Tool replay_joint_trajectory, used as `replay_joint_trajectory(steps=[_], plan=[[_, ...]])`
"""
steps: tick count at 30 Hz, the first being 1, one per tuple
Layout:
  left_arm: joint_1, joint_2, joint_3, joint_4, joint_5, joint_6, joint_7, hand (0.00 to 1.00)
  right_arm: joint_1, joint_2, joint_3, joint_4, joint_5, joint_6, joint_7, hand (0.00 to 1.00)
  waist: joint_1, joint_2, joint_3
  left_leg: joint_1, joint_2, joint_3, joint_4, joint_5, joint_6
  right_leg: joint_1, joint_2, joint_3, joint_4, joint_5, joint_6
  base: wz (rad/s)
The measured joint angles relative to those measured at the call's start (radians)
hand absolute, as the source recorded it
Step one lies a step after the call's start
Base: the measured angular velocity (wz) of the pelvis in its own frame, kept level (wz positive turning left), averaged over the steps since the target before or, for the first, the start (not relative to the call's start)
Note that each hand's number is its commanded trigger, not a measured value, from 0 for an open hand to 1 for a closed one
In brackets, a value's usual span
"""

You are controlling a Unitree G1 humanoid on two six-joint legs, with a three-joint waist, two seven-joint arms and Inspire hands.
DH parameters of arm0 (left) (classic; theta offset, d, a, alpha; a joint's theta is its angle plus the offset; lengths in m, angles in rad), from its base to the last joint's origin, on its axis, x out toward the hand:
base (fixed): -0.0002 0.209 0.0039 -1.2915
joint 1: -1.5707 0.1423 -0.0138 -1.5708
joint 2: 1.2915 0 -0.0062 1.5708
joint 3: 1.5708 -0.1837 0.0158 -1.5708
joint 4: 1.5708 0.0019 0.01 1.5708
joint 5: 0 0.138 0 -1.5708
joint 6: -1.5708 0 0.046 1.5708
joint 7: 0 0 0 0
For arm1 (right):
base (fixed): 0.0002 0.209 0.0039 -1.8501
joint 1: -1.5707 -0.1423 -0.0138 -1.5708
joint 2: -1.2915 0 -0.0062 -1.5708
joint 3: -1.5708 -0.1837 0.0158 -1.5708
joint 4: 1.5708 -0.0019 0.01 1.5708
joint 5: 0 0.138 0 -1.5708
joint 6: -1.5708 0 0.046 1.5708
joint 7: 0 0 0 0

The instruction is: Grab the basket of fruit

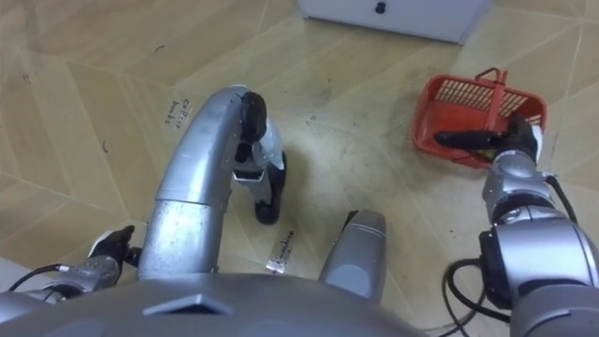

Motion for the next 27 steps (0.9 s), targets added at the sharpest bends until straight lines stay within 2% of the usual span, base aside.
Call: replay_joint_trajectory(steps=[5,6,7,8,9,11,18,27], plan=[[-0.003,0.000,-0.012,0.000,0.000,0.004,-0.002,0.00,-0.020,-0.002,0.007,0.002,0.000,0.001,0.001,0.00,0.003,-0.004,0.0025,-0.011,0.000,0.002,0.000,0.007,0.000,-0.011,0.001,-0.001,0.008,0.000,0.000,0.00],[-0.005,0.000,-0.020,0.000,0.000,0.005,-0.004,0.00,-0.034,-0.003,0.019,0.009,0.000,0.001,0.005,0.29,0.003,-0.005,0.0043,-0.012,0.000,0.002,0.000,0.008,0.001,-0.012,0.001,-0.001,0.009,0.000,0.000,0.00],[-0.005,0.000,-0.021,0.000,0.000,0.005,-0.006,0.00,-0.040,-0.003,0.025,0.015,0.000,0.000,0.010,0.54,0.004,-0.006,0.0047,-0.012,0.000,0.002,0.000,0.008,0.001,-0.012,0.001,-0.001,0.010,0.000,0.000,0.00],[-0.007,0.000,-0.022,0.000,0.000,0.005,-0.007,0.00,-0.050,-0.004,0.041,0.023,0.001,0.000,0.021,0.92,0.007,-0.006,0.0062,-0.012,-0.001,0.003,0.000,0.008,0.001,-0.011,0.001,-0.001,0.010,0.000,0.000,0.00],[-0.013,0.000,-0.031,0.000,0.000,0.005,-0.008,0.00,-0.052,-0.005,0.042,0.023,0.002,0.000,0.023,1.00,0.014,-0.006,0.0091,-0.014,-0.001,0.004,0.000,0.010,0.002,-0.011,0.000,-0.003,0.011,0.000,0.000,0.00],[-0.023,0.000,-0.049,0.000,-0.001,0.005,-0.009,0.00,-0.052,-0.009,0.047,0.026,0.006,0.000,0.022,1.00,0.026,-0.006,0.0114,-0.016,-0.002,0.004,0.000,0.013,0.004,-0.012,0.000,-0.005,0.012,0.000,0.000,0.03],[-0.021,0.000,-0.108,0.001,-0.078,0.006,-0.025,0.00,-0.056,-0.012,0.088,0.034,0.040,0.001,0.037,1.00,0.036,0.000,0.0123,-0.022,-0.004,0.003,0.000,0.018,0.005,-0.018,0.000,-0.006,0.017,0.000,0.000,0.00],[-0.022,0.000,-0.113,0.004,-0.077,0.005,-0.028,0.00,-0.054,-0.012,0.117,0.040,0.058,0.000,0.064,1.00,0.042,0.005,0.0109,-0.025,-0.004,0.004,-0.004,0.023,0.004,-0.023,0.001,-0.006,0.019,0.000,0.000,0.00]])
